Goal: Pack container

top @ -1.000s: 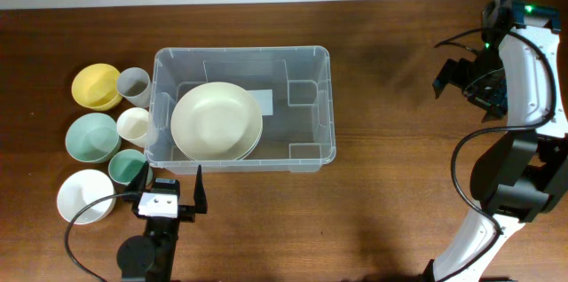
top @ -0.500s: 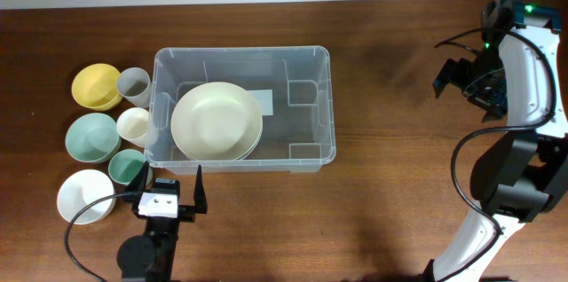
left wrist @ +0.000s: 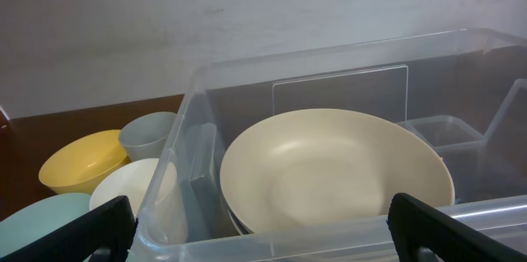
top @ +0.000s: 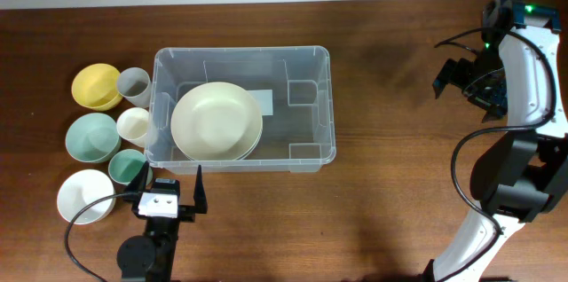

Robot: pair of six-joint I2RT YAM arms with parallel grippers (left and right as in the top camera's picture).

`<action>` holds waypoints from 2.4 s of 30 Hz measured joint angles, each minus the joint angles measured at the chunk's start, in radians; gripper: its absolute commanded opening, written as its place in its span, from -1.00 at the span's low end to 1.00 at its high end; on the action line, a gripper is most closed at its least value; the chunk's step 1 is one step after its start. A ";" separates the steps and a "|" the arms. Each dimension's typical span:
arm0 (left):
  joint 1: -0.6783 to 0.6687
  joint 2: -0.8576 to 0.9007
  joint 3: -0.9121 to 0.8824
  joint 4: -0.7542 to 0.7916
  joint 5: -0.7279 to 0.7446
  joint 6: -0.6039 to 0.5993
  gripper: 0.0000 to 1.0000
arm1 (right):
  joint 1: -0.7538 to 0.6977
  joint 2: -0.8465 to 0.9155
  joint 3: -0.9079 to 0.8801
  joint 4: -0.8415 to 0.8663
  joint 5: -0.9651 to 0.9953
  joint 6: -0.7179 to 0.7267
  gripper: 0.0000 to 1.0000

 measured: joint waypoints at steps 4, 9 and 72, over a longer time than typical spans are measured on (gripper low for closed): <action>0.000 0.000 -0.001 0.024 0.000 0.000 0.99 | 0.000 0.000 0.000 0.000 0.000 0.000 0.98; 0.001 0.000 -0.001 0.198 0.005 0.000 0.99 | 0.000 0.000 0.000 0.000 0.000 0.000 0.98; 0.480 1.846 1.581 -0.923 -0.201 -0.552 1.00 | 0.000 0.000 -0.001 0.000 -0.004 0.000 0.98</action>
